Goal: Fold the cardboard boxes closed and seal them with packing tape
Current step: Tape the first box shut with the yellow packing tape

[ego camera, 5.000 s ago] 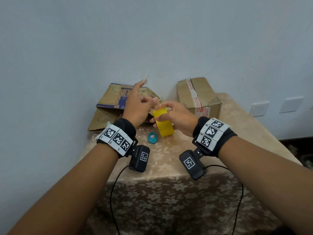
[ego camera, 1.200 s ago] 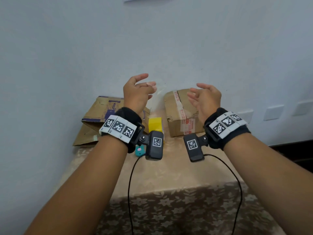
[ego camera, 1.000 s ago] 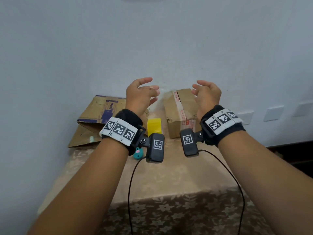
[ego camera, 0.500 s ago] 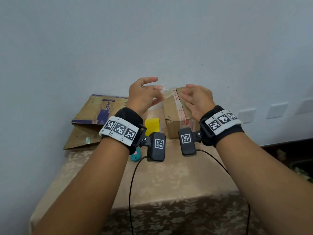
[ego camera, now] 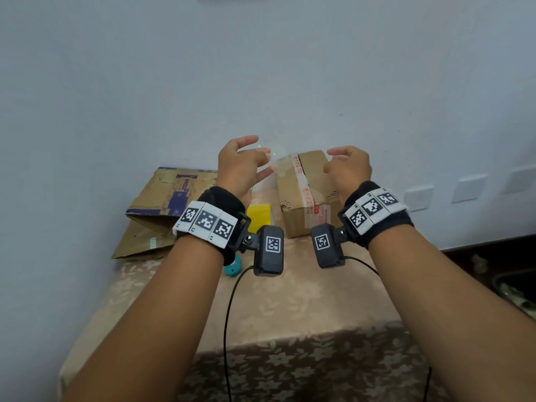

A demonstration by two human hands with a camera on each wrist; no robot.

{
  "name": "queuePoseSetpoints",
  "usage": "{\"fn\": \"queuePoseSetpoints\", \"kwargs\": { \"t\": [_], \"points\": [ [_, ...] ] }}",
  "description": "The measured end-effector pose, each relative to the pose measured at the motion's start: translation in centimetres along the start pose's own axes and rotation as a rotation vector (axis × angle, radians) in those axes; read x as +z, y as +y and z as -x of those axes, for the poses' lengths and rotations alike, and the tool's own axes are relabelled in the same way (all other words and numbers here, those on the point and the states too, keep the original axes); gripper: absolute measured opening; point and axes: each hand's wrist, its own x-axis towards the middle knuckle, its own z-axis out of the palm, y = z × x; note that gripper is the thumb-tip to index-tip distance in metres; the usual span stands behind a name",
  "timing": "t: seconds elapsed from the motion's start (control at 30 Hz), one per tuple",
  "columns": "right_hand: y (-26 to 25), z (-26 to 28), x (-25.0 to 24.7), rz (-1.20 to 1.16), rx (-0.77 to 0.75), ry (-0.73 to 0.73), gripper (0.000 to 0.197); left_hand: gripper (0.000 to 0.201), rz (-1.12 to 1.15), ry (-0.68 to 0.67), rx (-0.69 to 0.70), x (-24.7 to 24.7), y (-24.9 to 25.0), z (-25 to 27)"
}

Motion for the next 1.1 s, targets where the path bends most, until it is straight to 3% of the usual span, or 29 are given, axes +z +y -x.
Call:
{"fn": "queuePoseSetpoints", "kwargs": {
  "t": [0.23,0.4,0.6,0.77,0.9,1.0,1.1],
  "points": [
    [1.9,-0.2,-0.2,-0.104,0.299,-0.134,0.063,0.042,0.012,-0.008,-0.024,0.2,-0.2,-0.2],
    [1.8,-0.8,-0.7,0.004,0.341,-0.149,0.047,0.041,0.007,-0.021,-0.038,0.0,-0.4,-0.2],
    [1.5,-1.3,-0.7,0.198,0.292,-0.192,0.037,0.043,-0.029,-0.057,-0.026,-0.1,-0.6,-0.1],
    [0.7,-1.5,-1.5,0.394,0.208,-0.250,0.045,0.046,-0.114,-0.126,-0.024,0.7,-0.1,-0.6],
    [0.0,-1.4,-1.7,0.278,0.100,-0.167,0.063,0.049,-0.242,-0.173,-0.080,2.0,0.5,-1.9],
    [-1.2,-1.5,-1.7,0.176,-0.050,-0.058,0.048,0.050,-0.272,-0.186,-0.147,2.9,0.5,-3.0],
    [-2.2,-1.7,-1.3,0.002,0.007,-0.159,0.043,0.050,-0.252,-0.190,-0.200,3.7,0.2,-4.0]
  ]
}}
